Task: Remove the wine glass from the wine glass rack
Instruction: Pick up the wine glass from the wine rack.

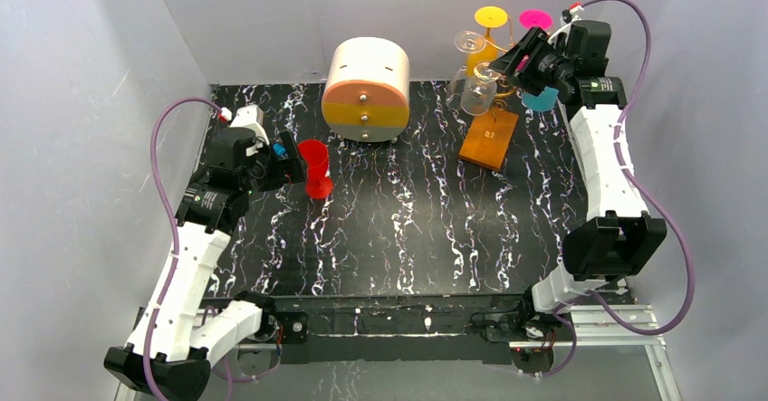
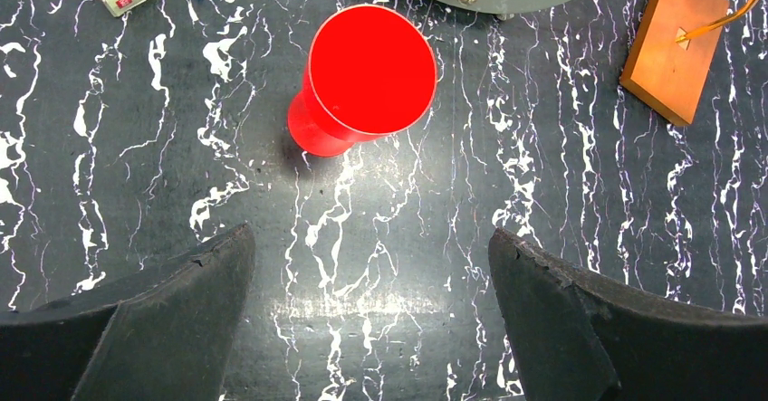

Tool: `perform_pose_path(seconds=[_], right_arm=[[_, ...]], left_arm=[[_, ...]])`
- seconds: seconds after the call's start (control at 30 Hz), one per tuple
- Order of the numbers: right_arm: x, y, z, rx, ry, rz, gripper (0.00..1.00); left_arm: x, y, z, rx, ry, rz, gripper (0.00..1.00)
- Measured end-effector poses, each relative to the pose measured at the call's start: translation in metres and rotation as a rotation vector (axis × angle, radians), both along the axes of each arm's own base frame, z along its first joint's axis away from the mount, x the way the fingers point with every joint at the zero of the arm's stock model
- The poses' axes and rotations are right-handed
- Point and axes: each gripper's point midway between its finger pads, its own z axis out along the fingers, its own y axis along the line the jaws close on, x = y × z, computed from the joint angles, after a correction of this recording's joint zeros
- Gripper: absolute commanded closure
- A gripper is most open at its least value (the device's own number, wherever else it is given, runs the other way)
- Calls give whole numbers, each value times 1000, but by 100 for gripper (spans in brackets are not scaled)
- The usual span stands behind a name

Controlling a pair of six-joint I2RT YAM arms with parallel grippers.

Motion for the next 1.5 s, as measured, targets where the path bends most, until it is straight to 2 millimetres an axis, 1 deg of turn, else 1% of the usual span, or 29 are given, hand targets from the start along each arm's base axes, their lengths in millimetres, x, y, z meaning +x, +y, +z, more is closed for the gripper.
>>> perform_pose_path(seconds=[0.17, 0.27, 0.4, 0.67, 0.73, 0.83, 0.93, 1.13, 1.27, 1.5], right_arm=[[4, 9, -4, 24, 20, 51, 31], [6, 12, -8, 34, 39, 71, 35], [7, 12, -15, 29, 57, 78, 46], [6, 14, -11, 22, 37, 98, 65], [6, 13, -10, 20, 31, 96, 67], [5, 11, -7, 16, 24, 85, 74], [5, 7, -5, 6, 17, 73, 75], [4, 4, -5, -5, 16, 56, 83], [4, 3, -3, -7, 14, 50, 98], [4, 3, -3, 3, 19, 41, 99]], left_arm=[[0, 0, 5, -3, -10, 0, 2], [1, 0, 10, -7, -22, 1, 2], [1, -1, 12, -10, -26, 1, 2], [1, -1, 13, -17, -25, 5, 2], [1, -1, 13, -21, -25, 6, 2], [1, -2, 14, -25, -25, 7, 2], [0, -2, 20, -29, -36, 7, 2], [-2, -1, 24, -33, -45, 8, 2], [-3, -1, 25, -35, -49, 9, 2], [-3, -1, 25, -41, -50, 12, 2]])
